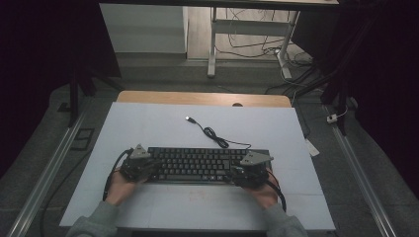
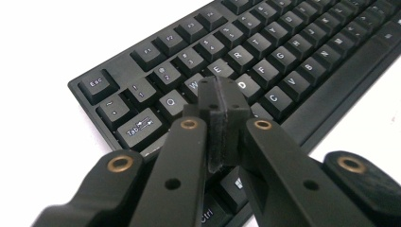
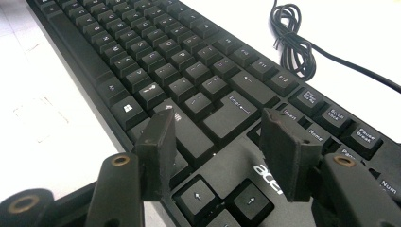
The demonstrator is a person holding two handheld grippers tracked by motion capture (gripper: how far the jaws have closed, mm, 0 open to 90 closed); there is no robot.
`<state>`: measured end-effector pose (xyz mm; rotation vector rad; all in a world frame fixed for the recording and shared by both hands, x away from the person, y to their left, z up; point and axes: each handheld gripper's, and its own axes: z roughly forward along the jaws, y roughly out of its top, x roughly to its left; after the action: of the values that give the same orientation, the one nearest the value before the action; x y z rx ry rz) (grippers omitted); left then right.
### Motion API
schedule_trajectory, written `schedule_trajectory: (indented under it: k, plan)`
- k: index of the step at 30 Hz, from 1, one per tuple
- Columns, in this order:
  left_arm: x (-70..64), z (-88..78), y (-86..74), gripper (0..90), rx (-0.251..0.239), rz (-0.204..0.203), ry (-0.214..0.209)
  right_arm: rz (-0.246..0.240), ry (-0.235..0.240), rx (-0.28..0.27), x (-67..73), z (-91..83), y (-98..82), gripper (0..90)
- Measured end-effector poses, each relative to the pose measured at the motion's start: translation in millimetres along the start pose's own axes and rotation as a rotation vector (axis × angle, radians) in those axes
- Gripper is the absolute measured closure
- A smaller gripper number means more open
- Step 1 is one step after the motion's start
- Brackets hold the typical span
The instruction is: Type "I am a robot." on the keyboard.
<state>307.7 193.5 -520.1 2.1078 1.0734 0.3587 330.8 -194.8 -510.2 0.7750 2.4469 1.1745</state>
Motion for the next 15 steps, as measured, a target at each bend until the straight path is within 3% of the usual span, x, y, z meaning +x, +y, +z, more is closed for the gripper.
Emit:
schedule_trajectory:
  k: [7,15]
  plan:
    - [-1.2,5.3,-1.0,88.4,0.023,0.011,0.015,-0.001,0.000,-0.003,-1.0,0.6,-0.2,46.4]
    - [0.3,6.3,-2.1,88.4,0.016,0.001,0.032,-0.009,-0.001,-0.004,-0.3,2.0,0.4,46.4]
